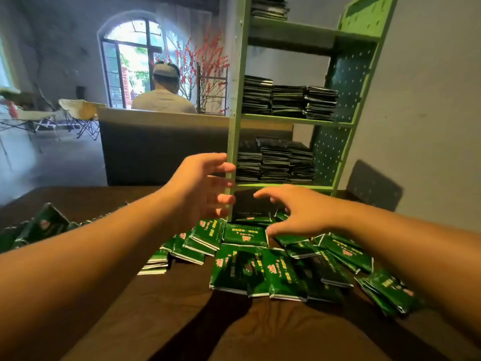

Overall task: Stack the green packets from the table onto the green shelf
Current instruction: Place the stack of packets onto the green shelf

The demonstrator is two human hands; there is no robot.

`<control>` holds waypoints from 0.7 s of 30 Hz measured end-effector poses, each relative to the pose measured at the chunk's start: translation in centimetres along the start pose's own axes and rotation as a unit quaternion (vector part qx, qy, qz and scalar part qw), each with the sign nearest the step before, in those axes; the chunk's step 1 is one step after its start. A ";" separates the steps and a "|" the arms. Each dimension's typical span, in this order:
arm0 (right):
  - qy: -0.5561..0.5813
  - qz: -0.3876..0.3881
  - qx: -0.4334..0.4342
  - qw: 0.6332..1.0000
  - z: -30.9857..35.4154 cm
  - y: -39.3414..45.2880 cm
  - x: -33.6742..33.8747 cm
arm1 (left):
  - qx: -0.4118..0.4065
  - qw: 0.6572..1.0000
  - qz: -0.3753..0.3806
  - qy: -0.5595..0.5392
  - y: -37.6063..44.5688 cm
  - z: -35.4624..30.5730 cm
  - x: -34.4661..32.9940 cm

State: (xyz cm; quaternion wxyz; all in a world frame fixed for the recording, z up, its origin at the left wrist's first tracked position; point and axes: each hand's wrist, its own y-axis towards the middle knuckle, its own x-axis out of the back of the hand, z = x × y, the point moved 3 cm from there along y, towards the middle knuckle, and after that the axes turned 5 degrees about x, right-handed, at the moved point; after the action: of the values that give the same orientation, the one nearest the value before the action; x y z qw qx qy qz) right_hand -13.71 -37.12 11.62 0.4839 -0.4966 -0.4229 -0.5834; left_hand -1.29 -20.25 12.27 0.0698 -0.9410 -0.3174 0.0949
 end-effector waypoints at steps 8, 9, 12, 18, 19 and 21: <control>-0.030 0.170 -0.037 0.984 -1.1 -0.9 -10.6 | 0.091 0.987 -0.014 0.128 1.2 11.7 1.0; -0.033 0.160 -0.038 0.986 -1.0 -0.8 -11.1 | 0.095 0.986 -0.036 0.134 1.3 12.6 1.2; -0.029 0.143 -0.059 0.988 -0.6 -0.4 -12.3 | 0.092 0.980 -0.113 0.137 1.7 14.5 1.9; -0.009 0.135 -0.089 0.987 1.1 -0.3 -13.3 | 0.181 0.976 -0.104 -0.055 1.7 14.6 1.2; 0.008 0.119 -0.093 0.988 1.5 -0.3 -13.3 | 0.190 0.975 -0.088 -0.079 1.7 14.6 1.1; 0.035 0.073 -0.104 0.991 2.7 -0.3 -13.5 | 0.201 0.973 -0.056 -0.095 1.5 14.5 0.6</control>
State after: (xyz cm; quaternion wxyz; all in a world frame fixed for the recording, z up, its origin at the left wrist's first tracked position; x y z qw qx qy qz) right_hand -13.05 -32.49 -1.38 0.4853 -0.5529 -0.3050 -0.6048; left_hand -3.19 -20.01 -2.23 0.2323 -0.8749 -0.3493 0.2420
